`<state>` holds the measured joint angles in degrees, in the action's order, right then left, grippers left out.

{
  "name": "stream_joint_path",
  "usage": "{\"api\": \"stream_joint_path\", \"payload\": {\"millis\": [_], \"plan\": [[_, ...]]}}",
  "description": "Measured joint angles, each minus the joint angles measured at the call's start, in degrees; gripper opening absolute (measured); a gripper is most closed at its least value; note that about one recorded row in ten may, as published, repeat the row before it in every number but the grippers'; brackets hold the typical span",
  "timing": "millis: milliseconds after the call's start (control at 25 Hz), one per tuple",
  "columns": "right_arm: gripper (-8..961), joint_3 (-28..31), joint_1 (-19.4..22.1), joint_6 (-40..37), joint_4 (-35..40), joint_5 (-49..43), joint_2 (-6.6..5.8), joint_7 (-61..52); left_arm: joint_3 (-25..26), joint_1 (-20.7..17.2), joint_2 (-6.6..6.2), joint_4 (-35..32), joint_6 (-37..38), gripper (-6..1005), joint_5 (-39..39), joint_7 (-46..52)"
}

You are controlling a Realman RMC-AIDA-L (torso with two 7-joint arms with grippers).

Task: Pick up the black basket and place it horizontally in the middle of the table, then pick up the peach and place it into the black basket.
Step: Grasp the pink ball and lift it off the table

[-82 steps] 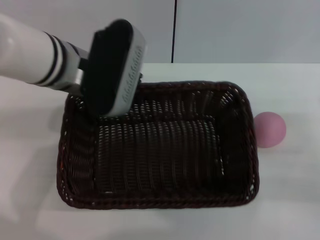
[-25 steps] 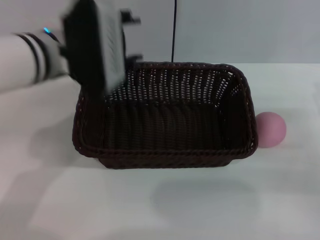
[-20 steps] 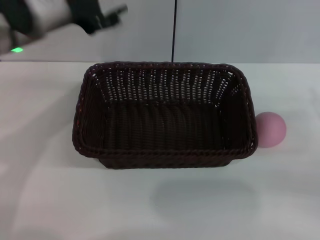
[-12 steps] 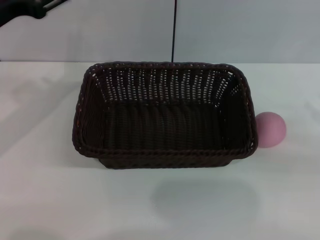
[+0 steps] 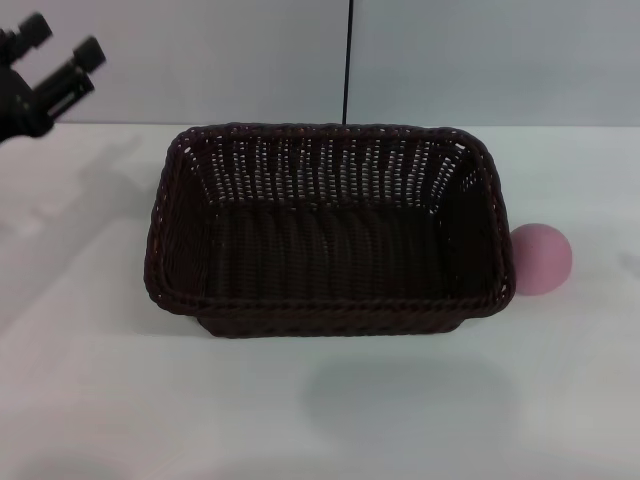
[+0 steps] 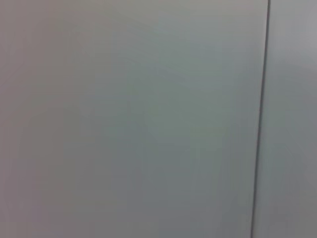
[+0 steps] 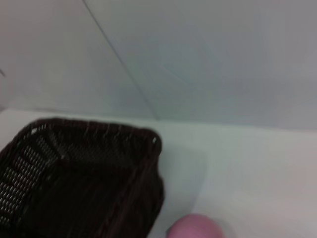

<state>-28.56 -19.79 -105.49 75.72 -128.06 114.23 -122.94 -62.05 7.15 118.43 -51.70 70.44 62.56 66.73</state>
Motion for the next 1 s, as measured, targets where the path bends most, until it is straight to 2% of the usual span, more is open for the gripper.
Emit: {"api": "stream_joint_path", "payload": {"millis": [160,240,280,440,560,1000], "plan": [[610,-0.9,-4.5,1.8,-5.6,-5.3,1.44,-0.6,-1.2,-0.9,0.06,1.3,-0.3,739,0.0,-0.8],[610,-1.8,-6.2,3.7,-9.6,-7.3,1.71,-0.6,-1.3,-1.4,0.07,1.6,-0.2,739,0.0,-0.6],[610,-3.5,-7.8,5.9,-14.0,-8.9,1.70,-0.6,-1.3,-1.8,0.06,1.6,-0.1,739,-0.1,-0.4],[609,-6.5,-9.5,9.7,-18.0,-11.8,1.61,-2.2,-1.3,-2.4,0.05,1.7,-0.1,739,-0.2,-0.4],[609,-7.9,-10.1,12.2,-18.9,-14.3,2.31,-3.4,-1.3,-2.6,0.04,1.8,0.0,738,-0.2,-0.3],[567,-8.0,-10.4,16.2,-21.2,-14.2,3.31,-3.5,-1.3,-2.6,-0.12,2.5,-0.2,737,-0.2,0.0]]}}
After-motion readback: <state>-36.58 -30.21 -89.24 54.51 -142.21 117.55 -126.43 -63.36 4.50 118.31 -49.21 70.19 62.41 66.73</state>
